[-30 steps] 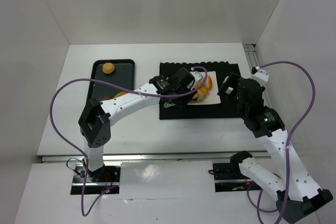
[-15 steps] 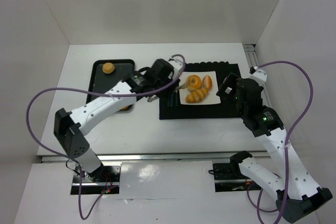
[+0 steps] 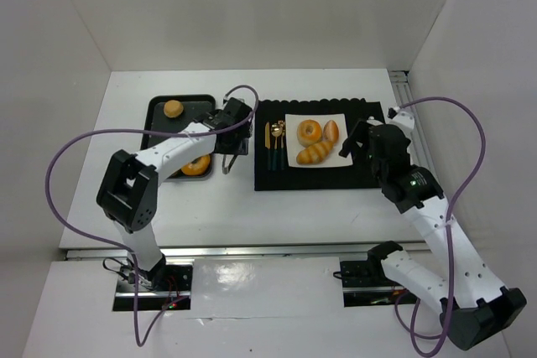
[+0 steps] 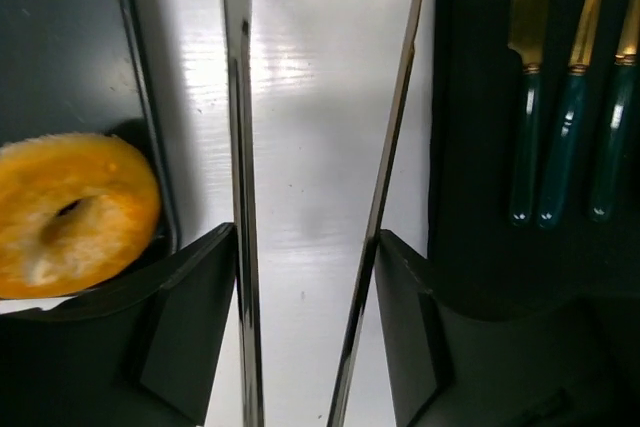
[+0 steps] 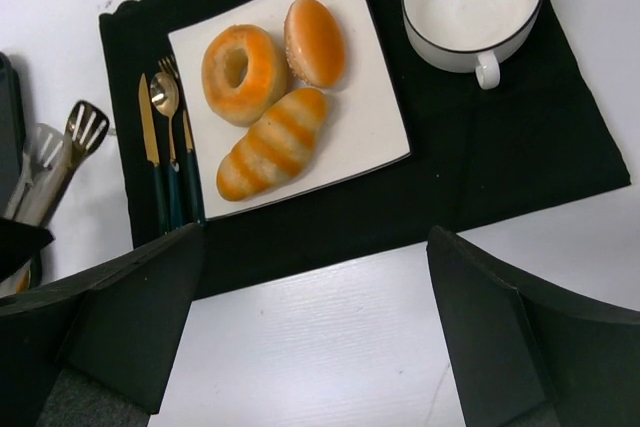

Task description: Place the bread

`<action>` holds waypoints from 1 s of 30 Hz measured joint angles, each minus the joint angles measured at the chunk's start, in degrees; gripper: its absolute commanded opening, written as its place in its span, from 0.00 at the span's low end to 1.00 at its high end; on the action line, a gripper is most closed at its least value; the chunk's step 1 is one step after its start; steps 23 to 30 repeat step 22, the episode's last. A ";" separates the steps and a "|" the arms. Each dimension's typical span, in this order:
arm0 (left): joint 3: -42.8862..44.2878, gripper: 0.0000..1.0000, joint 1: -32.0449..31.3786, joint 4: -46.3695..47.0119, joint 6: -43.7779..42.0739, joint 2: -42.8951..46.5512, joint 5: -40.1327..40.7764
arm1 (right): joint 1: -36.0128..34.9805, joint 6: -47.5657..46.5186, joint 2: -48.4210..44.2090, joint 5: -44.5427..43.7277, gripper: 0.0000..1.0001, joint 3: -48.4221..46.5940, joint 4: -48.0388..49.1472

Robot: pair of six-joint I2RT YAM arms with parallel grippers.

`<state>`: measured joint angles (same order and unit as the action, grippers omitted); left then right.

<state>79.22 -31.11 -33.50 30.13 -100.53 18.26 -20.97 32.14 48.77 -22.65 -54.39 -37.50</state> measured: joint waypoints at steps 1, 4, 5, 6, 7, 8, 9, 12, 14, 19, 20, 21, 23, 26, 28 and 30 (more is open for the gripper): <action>-0.68 0.76 0.02 0.66 0.74 -0.70 -0.24 | 0.00 0.00 0.13 0.28 0.99 0.24 0.15; -1.86 0.90 0.33 1.11 3.37 -2.40 -0.37 | 0.00 -0.17 0.83 1.27 0.99 0.57 0.28; -2.14 0.90 0.39 1.09 4.02 -2.47 -0.31 | 0.00 -0.35 1.29 1.57 0.99 0.57 0.37; -2.25 0.92 0.48 1.03 4.61 -2.43 -0.28 | 0.00 -0.52 1.84 1.81 0.99 0.55 0.46; -2.25 0.93 0.50 1.11 4.85 -2.25 -0.20 | 0.00 -0.70 2.73 2.08 0.99 0.55 0.44; -2.25 0.95 0.59 1.16 4.87 -2.01 -0.13 | 0.00 -0.70 3.80 2.12 0.99 0.55 0.44; -2.25 0.95 0.63 1.11 4.87 -1.53 -0.07 | 0.00 -0.59 5.33 1.88 0.99 0.52 0.42; -2.27 0.95 0.83 0.85 4.85 1.22 -0.20 | 0.00 0.50 9.81 -0.39 0.99 0.20 -0.07; -2.27 0.95 0.92 0.70 4.74 4.09 -0.48 | 0.00 1.36 13.49 -2.27 0.99 -0.61 -1.01; -1.88 0.95 0.85 1.09 3.02 11.85 -2.71 | 0.00 1.97 18.78 -3.87 0.99 -1.49 -1.25; -1.75 0.95 0.83 1.44 2.58 12.98 -3.32 | 0.00 2.05 18.95 -3.87 0.99 -1.49 -1.20; -1.73 0.95 0.70 2.08 1.86 14.14 -4.15 | 0.00 2.14 18.95 -3.80 0.99 -1.49 -1.09; -1.70 0.95 0.50 2.56 1.42 14.99 -4.87 | 0.00 2.19 18.91 -3.76 0.99 -1.49 -1.01; -1.70 0.95 0.50 2.56 1.42 14.99 -4.87 | 0.00 2.19 18.91 -3.76 0.99 -1.49 -1.01; -1.70 0.95 0.50 2.56 1.42 14.99 -4.87 | 0.00 2.19 18.91 -3.76 0.99 -1.49 -1.01; -1.70 0.95 0.50 2.56 1.42 14.99 -4.87 | 0.00 2.19 18.91 -3.76 0.99 -1.49 -1.01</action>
